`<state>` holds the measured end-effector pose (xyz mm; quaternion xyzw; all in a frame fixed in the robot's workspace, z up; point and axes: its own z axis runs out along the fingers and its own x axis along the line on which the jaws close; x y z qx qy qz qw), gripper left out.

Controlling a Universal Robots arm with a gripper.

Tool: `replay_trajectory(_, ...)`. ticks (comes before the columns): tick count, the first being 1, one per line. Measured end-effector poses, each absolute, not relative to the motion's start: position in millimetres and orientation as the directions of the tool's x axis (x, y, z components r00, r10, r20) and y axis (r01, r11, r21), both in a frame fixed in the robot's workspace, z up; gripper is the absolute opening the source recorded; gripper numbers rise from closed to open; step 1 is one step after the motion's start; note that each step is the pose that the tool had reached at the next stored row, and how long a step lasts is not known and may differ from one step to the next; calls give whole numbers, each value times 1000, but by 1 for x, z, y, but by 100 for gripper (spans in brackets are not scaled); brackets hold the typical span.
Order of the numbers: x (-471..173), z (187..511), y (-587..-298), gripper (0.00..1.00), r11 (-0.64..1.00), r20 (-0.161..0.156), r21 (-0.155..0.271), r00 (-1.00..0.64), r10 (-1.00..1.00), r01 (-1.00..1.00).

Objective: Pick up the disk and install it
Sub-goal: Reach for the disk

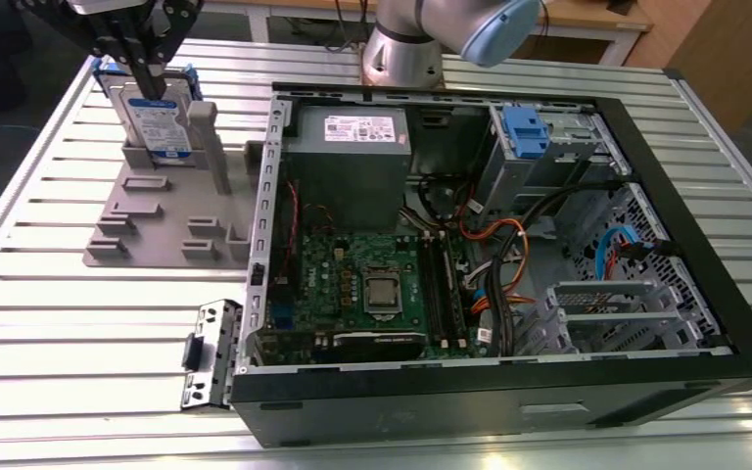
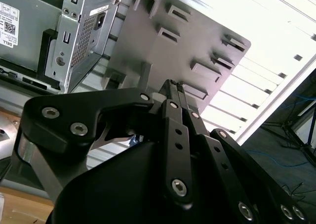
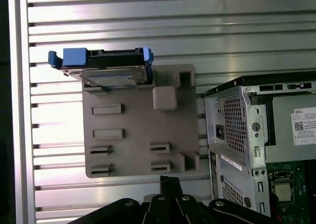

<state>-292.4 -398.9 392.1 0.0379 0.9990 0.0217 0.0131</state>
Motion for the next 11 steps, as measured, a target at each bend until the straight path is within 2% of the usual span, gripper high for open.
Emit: replay_trajectory(11,-301,391,-399,10,996,-24,44,-997,76,75)
